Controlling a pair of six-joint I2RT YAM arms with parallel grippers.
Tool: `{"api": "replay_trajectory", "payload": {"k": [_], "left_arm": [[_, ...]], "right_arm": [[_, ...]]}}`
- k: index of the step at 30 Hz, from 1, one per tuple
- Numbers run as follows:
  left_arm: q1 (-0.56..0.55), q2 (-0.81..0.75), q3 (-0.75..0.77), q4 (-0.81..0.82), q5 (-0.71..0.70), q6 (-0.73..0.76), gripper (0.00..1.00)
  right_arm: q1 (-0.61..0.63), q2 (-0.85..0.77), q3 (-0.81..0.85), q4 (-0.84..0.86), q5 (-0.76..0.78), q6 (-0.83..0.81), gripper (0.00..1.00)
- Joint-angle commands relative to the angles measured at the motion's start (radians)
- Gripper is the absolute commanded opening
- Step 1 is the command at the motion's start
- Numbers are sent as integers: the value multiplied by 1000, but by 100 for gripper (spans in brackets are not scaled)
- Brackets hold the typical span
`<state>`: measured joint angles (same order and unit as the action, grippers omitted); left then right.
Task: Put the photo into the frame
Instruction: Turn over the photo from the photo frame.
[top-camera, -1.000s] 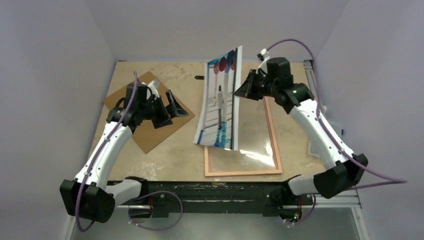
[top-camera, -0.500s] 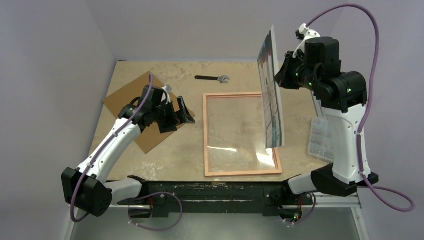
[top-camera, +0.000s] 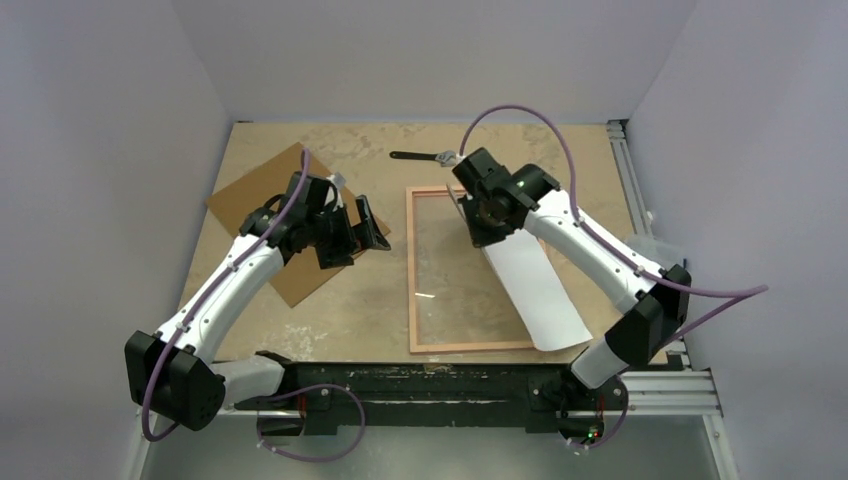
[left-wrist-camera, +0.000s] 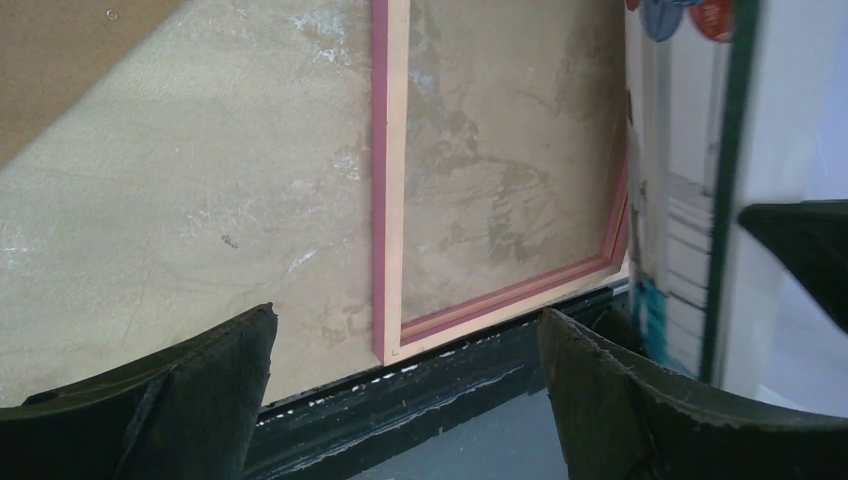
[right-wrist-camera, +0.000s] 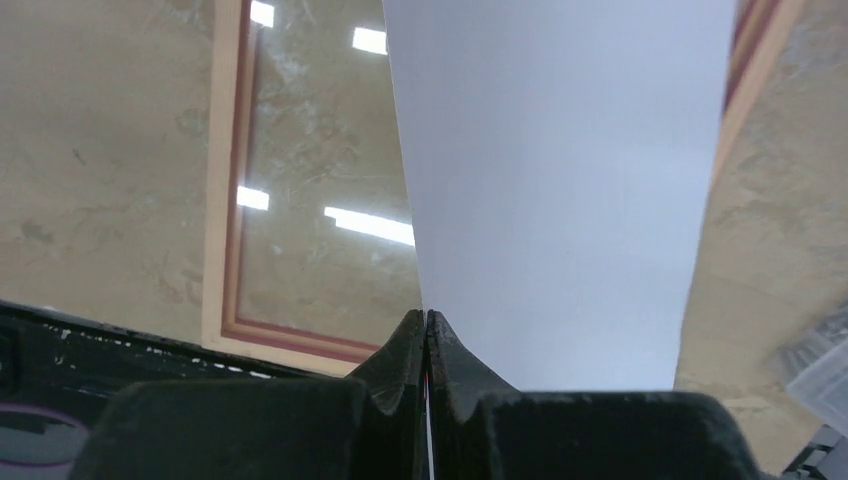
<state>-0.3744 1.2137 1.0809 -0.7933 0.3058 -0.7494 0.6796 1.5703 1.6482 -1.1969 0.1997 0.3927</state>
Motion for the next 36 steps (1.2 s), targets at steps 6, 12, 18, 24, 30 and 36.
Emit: {"api": "replay_trajectory", "payload": {"k": [6,12,18,24,30,36], "left_arm": [[-4,-8,-19,13,-31,-5,100],[-4,-21,-37,13,-46,-14,100],[-4,-49,-73,18,-68,-36,100],[4,-81,-174,90,-79,-85,100],[23,-53,-361,354,51,-160,92],[20,37,-527,713,128,-264,81]], "right_arm": [[140,-34,-214,442,-172,211,0],[163,24,-279,665,-276,298,3],[170,69,-311,843,-436,358,54],[152,35,-363,875,-466,377,76],[33,-36,-505,895,-526,370,77],[-122,-121,-640,871,-573,315,77]]}}
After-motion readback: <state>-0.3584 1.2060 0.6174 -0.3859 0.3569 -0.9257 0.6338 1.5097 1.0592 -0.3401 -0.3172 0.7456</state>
